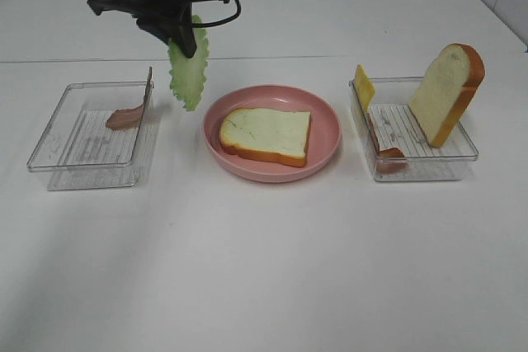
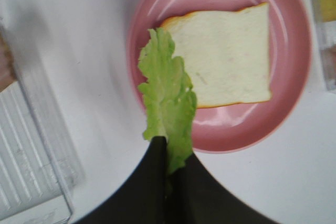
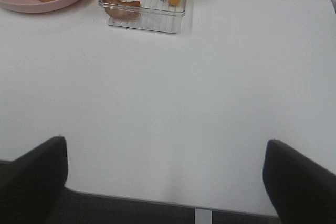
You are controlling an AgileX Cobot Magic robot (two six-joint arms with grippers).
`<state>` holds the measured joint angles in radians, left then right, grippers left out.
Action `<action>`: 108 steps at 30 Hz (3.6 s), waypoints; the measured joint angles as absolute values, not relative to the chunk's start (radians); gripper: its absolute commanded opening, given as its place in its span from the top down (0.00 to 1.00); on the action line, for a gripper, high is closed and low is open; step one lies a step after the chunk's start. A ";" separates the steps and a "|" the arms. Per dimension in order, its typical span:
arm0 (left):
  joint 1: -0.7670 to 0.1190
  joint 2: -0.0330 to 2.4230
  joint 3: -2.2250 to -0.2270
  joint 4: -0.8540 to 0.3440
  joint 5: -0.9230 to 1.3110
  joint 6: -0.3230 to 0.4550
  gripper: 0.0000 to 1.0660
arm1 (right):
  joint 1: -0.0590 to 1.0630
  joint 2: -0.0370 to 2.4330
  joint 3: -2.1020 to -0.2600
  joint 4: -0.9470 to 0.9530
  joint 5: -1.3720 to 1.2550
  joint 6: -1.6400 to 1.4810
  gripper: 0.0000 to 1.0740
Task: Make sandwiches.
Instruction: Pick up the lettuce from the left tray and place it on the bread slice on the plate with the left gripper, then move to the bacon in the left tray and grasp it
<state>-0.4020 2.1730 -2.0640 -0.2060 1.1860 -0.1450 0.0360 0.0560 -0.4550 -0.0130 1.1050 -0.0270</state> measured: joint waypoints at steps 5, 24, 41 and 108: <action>-0.441 2.173 -2.095 -0.280 1.115 -0.096 1.00 | 0.036 0.056 -0.455 -0.013 1.105 -0.027 0.08; -0.477 2.313 -2.095 -0.591 0.953 0.087 1.00 | 0.036 0.056 -0.455 -0.009 1.105 -0.027 0.08; -0.426 2.466 -2.095 -0.597 0.972 0.134 1.00 | 0.036 0.056 -0.455 -0.009 1.105 -0.027 0.08; -0.463 2.182 -2.395 0.038 1.214 -0.132 0.05 | 0.036 0.056 -0.455 -0.009 1.105 -0.027 0.08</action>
